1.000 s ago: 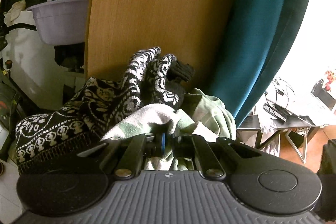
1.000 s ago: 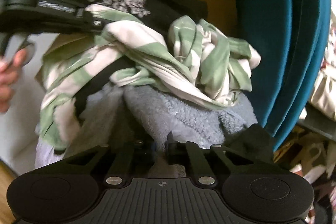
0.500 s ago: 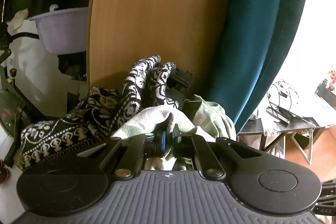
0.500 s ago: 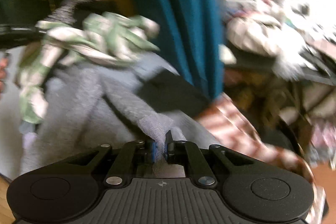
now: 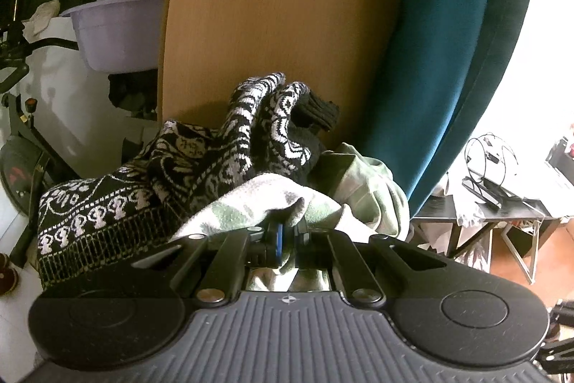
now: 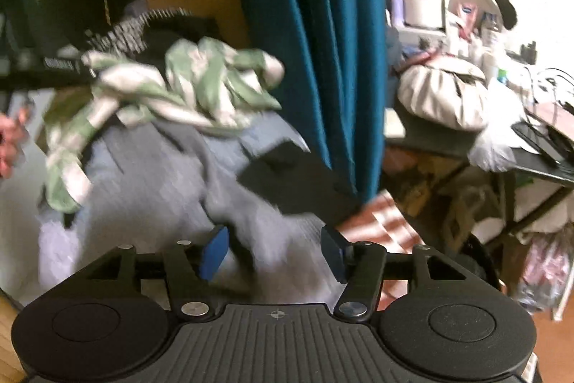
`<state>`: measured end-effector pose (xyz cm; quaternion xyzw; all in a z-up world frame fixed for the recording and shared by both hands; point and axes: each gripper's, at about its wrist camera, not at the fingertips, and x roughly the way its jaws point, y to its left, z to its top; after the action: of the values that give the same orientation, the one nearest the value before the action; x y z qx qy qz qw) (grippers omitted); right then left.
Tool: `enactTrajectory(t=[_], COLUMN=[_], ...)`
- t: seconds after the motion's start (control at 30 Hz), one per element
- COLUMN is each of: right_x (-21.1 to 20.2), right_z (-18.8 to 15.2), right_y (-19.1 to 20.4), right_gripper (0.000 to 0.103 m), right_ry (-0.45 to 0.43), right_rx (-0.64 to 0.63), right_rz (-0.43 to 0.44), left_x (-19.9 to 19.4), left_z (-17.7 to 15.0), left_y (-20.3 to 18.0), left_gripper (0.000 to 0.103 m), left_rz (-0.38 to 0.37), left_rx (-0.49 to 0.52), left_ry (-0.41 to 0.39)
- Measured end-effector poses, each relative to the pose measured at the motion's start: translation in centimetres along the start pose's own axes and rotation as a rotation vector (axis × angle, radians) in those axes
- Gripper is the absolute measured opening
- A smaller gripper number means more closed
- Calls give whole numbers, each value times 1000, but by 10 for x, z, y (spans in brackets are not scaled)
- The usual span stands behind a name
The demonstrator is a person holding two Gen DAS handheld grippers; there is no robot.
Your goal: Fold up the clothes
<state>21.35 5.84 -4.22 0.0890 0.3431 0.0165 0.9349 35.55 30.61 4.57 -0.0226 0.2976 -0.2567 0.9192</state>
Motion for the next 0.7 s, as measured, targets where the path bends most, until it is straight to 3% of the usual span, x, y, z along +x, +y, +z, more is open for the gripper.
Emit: enactTrajectory(t=[0.2,0.33,0.4,0.47,0.5,0.53,0.57,0.7], right_x=[35,81,97,113,120,128,127,94], right_z=[27,38,36,32,31,29,25,16], right_y=[18,37,40,42,44,45,47,48], right_gripper=[67,67,65,60,49,27,21,14], right_ry=[5,26,80,137,165,193,197,79], right_rx=[-7,-24,-8,8,16,25,2,-60], right_rz=[79,86,97,108,114,119,131,135], left_x=[-1,0,0,0,0,0,1,2], left_z=[-1,-1,-2,-2,-2,-2,-2,-4], left_y=[0,0,0,-1,-1,-1,0,1], left_gripper=[6,6,6,6,6,6,6,6], left_rz=[0,2,5,7,8,8,7,8], left_rx=[8,14,17,17,16,15,15,15], left_ry=[6,10,12,13,14,15,16,19])
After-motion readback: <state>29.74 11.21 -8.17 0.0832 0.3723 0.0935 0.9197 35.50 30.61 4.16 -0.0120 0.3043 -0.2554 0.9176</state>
